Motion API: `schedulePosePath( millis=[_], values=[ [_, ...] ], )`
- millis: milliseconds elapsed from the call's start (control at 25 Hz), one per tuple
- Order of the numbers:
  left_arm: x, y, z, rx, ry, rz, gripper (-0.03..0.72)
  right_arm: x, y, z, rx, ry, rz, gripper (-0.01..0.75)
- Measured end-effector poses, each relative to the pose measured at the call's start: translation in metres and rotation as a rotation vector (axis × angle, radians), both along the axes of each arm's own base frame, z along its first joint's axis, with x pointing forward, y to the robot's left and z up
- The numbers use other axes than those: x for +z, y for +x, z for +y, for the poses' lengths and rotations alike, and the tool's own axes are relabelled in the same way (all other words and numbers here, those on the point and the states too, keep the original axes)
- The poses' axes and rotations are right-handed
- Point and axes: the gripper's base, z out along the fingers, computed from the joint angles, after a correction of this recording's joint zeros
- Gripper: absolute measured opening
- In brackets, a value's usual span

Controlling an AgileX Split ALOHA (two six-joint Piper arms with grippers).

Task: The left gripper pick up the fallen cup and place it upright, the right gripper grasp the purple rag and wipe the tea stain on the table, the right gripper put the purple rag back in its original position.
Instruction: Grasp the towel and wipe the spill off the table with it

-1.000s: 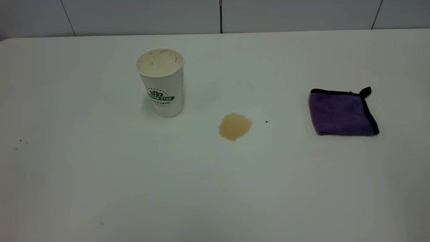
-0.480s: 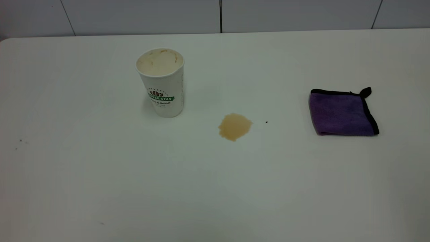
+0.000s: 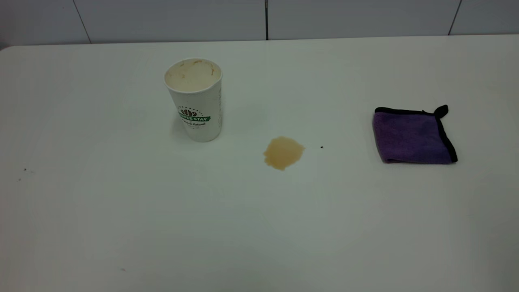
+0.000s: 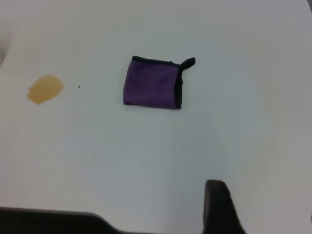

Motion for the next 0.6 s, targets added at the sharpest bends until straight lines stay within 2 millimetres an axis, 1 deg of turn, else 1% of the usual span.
schedulePosePath(
  millis=[200, 600],
  values=[
    [-0.0034, 0.0027, 0.0001, 0.003, 0.0, 0.001, 0.513, 0.0, 0.0, 0.0, 0.0, 0.0, 0.0, 0.48],
    [-0.0035, 0.0029, 0.0023, 0.039, -0.005, 0.003, 0.513, 0.0, 0.0, -0.0002, -0.001, -0.002, 0.0, 0.48]
  ],
)
